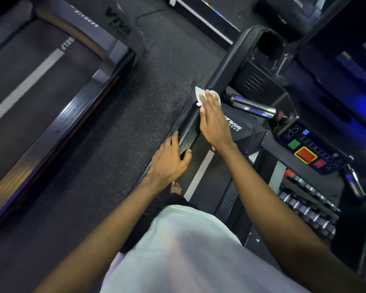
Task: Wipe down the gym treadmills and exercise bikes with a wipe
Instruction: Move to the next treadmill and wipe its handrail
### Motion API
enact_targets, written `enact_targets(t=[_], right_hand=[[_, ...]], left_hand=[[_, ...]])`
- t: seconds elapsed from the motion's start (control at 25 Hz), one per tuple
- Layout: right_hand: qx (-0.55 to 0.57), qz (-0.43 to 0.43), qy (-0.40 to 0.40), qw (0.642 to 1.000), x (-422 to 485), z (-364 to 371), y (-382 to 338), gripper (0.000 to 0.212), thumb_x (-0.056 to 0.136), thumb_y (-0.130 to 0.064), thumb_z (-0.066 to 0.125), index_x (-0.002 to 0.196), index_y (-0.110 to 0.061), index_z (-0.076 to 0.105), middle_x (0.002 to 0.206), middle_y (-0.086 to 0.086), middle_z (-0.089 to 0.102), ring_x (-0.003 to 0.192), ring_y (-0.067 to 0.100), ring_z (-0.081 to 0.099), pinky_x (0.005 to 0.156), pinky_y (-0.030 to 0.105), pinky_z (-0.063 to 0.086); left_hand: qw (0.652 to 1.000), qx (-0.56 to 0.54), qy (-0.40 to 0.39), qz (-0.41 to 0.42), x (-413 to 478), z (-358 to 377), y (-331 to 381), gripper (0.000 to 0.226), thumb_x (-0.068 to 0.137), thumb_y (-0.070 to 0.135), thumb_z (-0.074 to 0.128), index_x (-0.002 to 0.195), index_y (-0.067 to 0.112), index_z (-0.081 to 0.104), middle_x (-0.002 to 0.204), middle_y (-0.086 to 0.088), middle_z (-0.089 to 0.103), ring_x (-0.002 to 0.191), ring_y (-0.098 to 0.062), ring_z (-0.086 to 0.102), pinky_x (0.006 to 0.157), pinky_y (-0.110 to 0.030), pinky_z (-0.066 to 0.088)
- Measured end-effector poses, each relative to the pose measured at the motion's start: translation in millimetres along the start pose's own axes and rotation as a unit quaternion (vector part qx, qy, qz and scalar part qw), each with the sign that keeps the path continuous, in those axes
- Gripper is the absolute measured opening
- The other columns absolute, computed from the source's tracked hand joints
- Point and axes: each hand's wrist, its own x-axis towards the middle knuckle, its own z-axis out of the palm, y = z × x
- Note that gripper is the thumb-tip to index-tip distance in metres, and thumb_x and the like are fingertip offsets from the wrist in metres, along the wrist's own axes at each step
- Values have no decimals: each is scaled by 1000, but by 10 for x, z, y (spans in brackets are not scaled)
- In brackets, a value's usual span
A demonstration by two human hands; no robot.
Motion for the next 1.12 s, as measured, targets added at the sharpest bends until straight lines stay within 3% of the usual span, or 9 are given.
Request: enact_targets(t=[0.16, 0.32, 0.48, 0.64, 0.72, 0.84, 0.96, 1.04, 1.12], right_hand=[[90, 76, 22, 993, -51, 88, -68, 53, 107, -26, 27, 157, -13, 15, 165, 4, 5, 152, 14, -2, 123, 32, 7], [253, 192, 9, 948, -143, 99, -292, 57, 108, -29, 26, 157, -17, 1, 164, -1, -10, 150, 10, -8, 114, 17, 0], [386, 278, 17, 879, 56, 7, -314, 60, 108, -27, 28, 156, -15, -7, 165, 2, 0, 151, 13, 4, 123, 32, 3], [485, 238, -13, 841, -332, 93, -249, 54, 109, -20, 24, 156, -6, 0, 163, 2, 3, 150, 11, 4, 113, 12, 5], [533, 223, -15, 816, -384, 158, -224, 59, 108, -35, 24, 156, -7, 5, 164, 3, 4, 150, 11, 6, 119, 20, 3], [564, 233, -49, 791, -217, 514, 209, 86, 93, -72, 33, 155, -13, 22, 162, 7, 22, 149, 15, 22, 124, 43, 12], [595, 267, -55, 756, -337, 420, 149, 80, 94, -67, 31, 150, -11, 35, 152, 20, 37, 136, 17, 40, 122, 45, 20], [605, 266, -57, 748, -530, 254, -20, 68, 101, -58, 19, 154, -16, 26, 159, 8, 28, 145, 14, 27, 123, 40, 15], [619, 245, -84, 741, -660, 343, -3, 74, 99, -65, 19, 156, -19, 19, 163, -3, 18, 149, 10, 15, 124, 42, 8]], left_hand=[[1000, 20, 2, 2, 6, 25, -26, 76, 97, 56, 38, 153, 8, 18, 149, -15, 39, 129, -34, 46, 102, -49, 43], [1000, 25, 9, 0, 14, 44, -24, 74, 97, 57, 37, 152, 10, 20, 147, -16, 41, 127, -33, 48, 102, -48, 43], [1000, 25, 14, 5, 4, 43, -16, 67, 100, 52, 32, 151, 10, 21, 144, -16, 44, 123, -33, 50, 100, -49, 45], [1000, 16, 22, 6, 0, 45, 6, 60, 104, 43, 25, 153, 10, 19, 149, -17, 41, 128, -34, 48, 105, -48, 41], [1000, 11, 11, 1, 0, 37, 11, 59, 104, 44, 23, 154, 11, 19, 151, -16, 39, 132, -33, 44, 108, -47, 38], [1000, 19, 3, -19, 108, 6, 39, 58, 104, 45, 23, 152, 13, 24, 149, -16, 43, 133, -33, 45, 109, -44, 37], [999, 4, 0, -33, 279, 17, 144, 60, 104, 46, 24, 154, 13, 22, 152, -15, 40, 137, -30, 41, 113, -41, 33], [999, -4, 18, -40, 308, 94, 213, 60, 104, 46, 26, 154, 12, 21, 151, -15, 41, 136, -30, 42, 112, -43, 35], [998, 16, 49, -38, 287, 152, 239, 59, 104, 45, 29, 152, 11, 25, 147, -16, 46, 133, -31, 46, 108, -45, 39]])
